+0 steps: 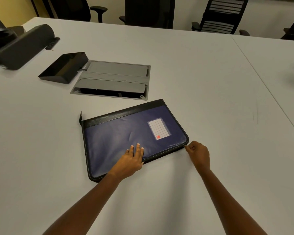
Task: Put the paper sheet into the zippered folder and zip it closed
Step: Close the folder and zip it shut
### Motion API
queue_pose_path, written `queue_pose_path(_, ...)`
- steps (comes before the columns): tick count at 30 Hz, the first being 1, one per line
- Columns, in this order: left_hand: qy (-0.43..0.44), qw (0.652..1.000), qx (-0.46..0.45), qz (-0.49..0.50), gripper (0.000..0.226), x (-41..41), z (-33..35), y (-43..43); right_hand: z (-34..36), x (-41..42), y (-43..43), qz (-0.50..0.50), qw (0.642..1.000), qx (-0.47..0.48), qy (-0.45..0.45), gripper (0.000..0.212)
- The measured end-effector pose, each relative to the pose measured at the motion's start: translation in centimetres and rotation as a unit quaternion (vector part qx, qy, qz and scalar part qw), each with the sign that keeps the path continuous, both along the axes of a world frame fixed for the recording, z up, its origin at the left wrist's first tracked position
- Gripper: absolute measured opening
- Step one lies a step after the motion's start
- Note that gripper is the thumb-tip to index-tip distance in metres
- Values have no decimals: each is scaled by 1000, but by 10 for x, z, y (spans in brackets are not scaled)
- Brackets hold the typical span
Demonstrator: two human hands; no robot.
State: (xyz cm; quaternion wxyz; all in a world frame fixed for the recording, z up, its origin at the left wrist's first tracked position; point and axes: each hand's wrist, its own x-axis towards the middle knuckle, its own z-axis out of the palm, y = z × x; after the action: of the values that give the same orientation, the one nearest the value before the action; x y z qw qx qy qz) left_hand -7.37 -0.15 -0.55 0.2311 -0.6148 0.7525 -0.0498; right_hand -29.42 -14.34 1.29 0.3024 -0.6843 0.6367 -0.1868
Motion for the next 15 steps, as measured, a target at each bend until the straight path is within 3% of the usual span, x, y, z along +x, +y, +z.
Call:
queue_pose_path(3,5,998,-54,10,56,7,3,5,0,-3,-5,11,1000,-1,7,19)
queue_pose_path(7,25,999,-45,-14,60,6,11,7,-4,-1,1,14,1000,3,3,17)
queue_pose_path(11,138,985,-37,93,63,2,10,7,-8,-2,12,27,1000,1,-6,21)
queue_pose_path(15,174,977,-18,125,62,-9,2,0,-9,-2,27,16,999,4,-28,27)
